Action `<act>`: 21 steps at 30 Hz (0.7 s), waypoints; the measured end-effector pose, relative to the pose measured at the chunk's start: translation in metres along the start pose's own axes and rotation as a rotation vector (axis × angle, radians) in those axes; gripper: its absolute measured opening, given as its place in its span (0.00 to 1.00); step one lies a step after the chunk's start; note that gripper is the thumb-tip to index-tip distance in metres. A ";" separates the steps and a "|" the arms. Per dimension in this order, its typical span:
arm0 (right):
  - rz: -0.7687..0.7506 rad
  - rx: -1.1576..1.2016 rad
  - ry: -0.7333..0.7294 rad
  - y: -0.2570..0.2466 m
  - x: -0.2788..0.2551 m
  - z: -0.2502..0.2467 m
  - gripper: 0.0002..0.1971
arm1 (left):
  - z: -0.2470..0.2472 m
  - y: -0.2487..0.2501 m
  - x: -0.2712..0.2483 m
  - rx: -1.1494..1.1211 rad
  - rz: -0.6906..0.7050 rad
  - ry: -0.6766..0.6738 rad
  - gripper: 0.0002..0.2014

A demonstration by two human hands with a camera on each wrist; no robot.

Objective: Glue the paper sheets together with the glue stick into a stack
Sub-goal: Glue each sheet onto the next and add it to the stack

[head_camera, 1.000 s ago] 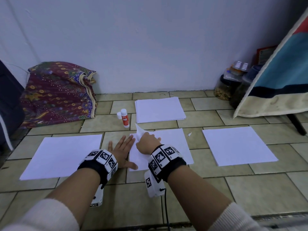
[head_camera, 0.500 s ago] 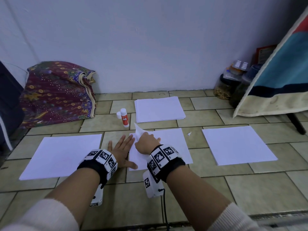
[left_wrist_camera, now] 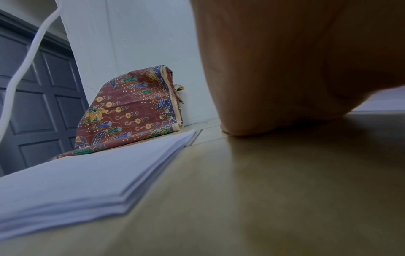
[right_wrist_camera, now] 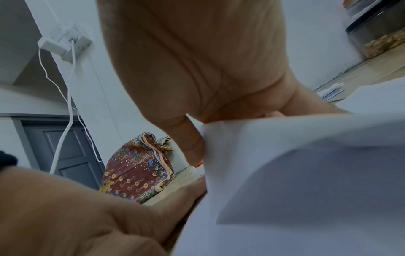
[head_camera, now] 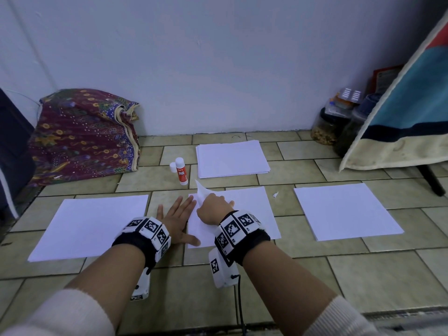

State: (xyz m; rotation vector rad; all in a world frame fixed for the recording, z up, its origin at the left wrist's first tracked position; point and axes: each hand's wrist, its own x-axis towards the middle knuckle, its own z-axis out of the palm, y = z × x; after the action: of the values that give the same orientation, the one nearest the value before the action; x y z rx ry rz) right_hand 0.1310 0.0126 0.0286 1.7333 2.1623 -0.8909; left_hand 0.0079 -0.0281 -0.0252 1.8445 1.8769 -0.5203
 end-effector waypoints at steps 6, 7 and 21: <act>0.002 0.002 -0.004 0.000 0.000 -0.002 0.27 | 0.001 -0.001 0.001 0.007 -0.001 0.011 0.56; 0.002 -0.004 -0.003 0.000 0.000 -0.002 0.26 | 0.001 -0.001 0.001 0.008 0.001 0.014 0.56; -0.007 -0.023 0.005 -0.001 -0.002 0.000 0.27 | 0.000 0.000 0.000 -0.001 0.004 -0.001 0.56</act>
State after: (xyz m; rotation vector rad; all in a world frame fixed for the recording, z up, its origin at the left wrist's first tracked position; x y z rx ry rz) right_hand 0.1305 0.0111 0.0304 1.7191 2.1746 -0.8609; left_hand 0.0078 -0.0280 -0.0252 1.8468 1.8729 -0.5189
